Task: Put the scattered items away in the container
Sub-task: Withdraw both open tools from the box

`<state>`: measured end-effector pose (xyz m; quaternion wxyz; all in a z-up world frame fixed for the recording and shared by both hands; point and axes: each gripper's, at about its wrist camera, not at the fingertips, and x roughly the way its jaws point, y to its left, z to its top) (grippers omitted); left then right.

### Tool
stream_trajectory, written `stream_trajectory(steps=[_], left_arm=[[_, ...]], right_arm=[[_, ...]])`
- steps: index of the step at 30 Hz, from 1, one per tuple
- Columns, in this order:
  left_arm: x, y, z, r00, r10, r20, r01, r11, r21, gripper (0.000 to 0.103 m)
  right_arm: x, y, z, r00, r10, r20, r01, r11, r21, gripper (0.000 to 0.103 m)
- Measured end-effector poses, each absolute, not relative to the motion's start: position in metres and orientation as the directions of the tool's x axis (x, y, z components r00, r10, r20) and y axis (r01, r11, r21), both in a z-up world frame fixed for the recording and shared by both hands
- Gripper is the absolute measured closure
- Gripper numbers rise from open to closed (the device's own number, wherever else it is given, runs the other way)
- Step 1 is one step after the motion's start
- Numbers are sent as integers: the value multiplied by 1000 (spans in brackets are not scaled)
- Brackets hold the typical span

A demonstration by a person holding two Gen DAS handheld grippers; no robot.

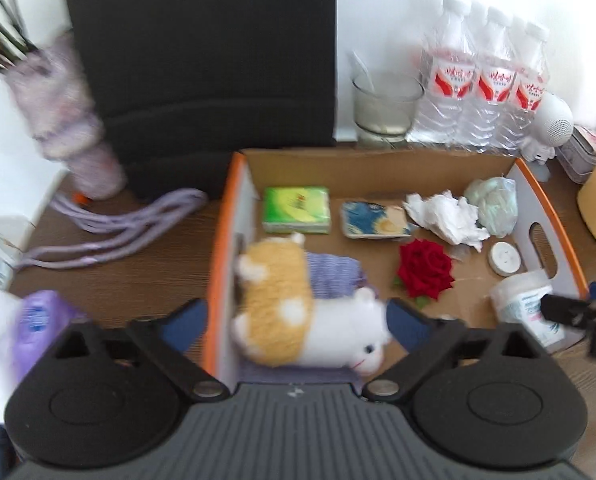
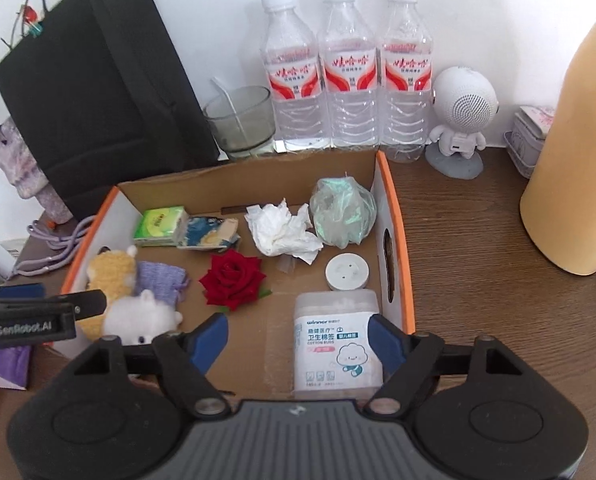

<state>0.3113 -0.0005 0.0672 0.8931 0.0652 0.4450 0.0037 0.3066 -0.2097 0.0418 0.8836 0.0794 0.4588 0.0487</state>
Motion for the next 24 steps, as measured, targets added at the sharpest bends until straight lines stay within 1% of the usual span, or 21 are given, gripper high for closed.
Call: stream_trajectory(steps=[1,2,4,7,8,10,11,12,18,22,24], left_arm=[[299,-2,69,631,78,-772,57,988,147,0],[284,-3,71,668,84,-739,64,983,170,0],[253,-3,73,764,81,-640,71,975,209,0],[202,-1,69,892,19,-451,84,975,206,0],[188,1,67,912,-20,-410,105,977,187,0],[169,3,61,927,-78,-366,137,981,139,0],[162,4,59,931,-92,-355,142,983,119,0],[156,5,59,933,-98,-346,142,984,104,0],[122,12,60,945,-103,-311,129,990,62,0],[69,14,37,924,-48,-378,81,994,72,0],[31,15,22,921,-40,-389,74,995,72,0]], right_arm=[[300,-210,47,591,152,-792,-14,984,179,24],[292,-210,51,617,145,-774,-17,985,170,24],[272,-208,56,684,138,-716,-44,988,149,24],[233,-201,55,802,146,-579,-115,989,89,24],[219,-199,51,841,145,-522,-131,989,64,23],[194,-197,39,900,154,-407,-156,987,27,19],[187,-197,32,914,160,-373,-164,986,20,19],[183,-197,26,919,157,-362,-163,986,12,19],[158,-197,25,919,140,-368,-145,989,15,19],[105,-192,18,921,128,-367,-151,988,-35,18],[73,-188,5,914,130,-384,-178,980,-92,18]])
